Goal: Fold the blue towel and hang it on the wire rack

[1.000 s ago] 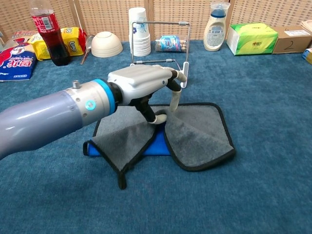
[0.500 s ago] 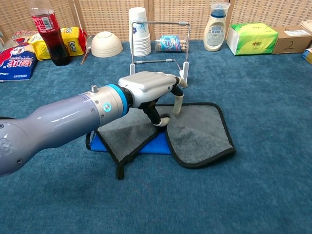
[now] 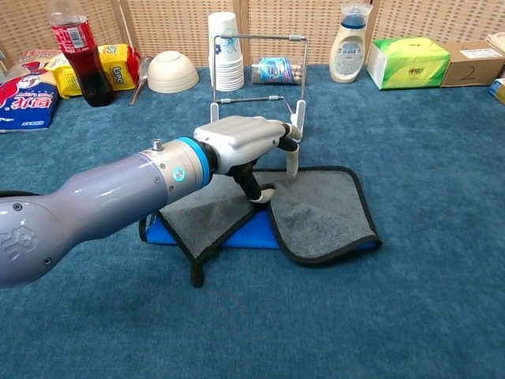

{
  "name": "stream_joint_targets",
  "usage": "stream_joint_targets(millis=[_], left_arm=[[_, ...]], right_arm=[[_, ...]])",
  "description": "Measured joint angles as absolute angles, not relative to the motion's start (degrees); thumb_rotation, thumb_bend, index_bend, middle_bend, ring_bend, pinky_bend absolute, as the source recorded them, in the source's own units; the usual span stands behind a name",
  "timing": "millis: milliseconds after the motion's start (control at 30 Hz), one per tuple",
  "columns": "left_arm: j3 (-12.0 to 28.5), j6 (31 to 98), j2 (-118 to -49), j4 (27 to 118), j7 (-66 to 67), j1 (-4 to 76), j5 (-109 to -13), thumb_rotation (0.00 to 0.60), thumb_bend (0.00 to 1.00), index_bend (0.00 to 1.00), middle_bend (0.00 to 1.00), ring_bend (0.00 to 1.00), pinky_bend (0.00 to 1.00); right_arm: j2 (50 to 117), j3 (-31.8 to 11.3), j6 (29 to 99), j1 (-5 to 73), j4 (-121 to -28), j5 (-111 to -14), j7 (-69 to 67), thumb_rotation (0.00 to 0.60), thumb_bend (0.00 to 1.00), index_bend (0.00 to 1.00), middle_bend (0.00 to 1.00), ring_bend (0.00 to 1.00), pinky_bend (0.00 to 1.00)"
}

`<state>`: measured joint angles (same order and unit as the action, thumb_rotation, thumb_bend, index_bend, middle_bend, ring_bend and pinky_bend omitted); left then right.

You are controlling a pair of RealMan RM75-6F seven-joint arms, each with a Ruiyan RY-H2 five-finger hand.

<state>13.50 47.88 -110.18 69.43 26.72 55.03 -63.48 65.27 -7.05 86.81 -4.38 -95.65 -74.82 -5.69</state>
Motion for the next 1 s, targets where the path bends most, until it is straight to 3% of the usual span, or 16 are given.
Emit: stream_joint_targets(millis=[333, 1000], left_arm=[[13.2, 48.7, -110.8, 68.9, 26.6, 55.1, -63.0, 0.6, 0.12, 0.2, 0.05, 0.0, 0.0], [12.0, 51.8, -110.8, 69.6, 25.2, 53.9, -65.5, 0.6, 0.12, 0.13, 0.04, 0.0, 0.0]], right_arm=[[65.1, -7.0, 87.0, -4.6, -95.7, -74.8, -5.9, 0.6, 0.33, 0.15, 0.07, 0.0, 0.0], [64.7, -6.9, 87.3, -4.9, -96.3, -75.1, -5.9, 0.6, 0.33, 0.15, 0.07, 0.0, 0.0]])
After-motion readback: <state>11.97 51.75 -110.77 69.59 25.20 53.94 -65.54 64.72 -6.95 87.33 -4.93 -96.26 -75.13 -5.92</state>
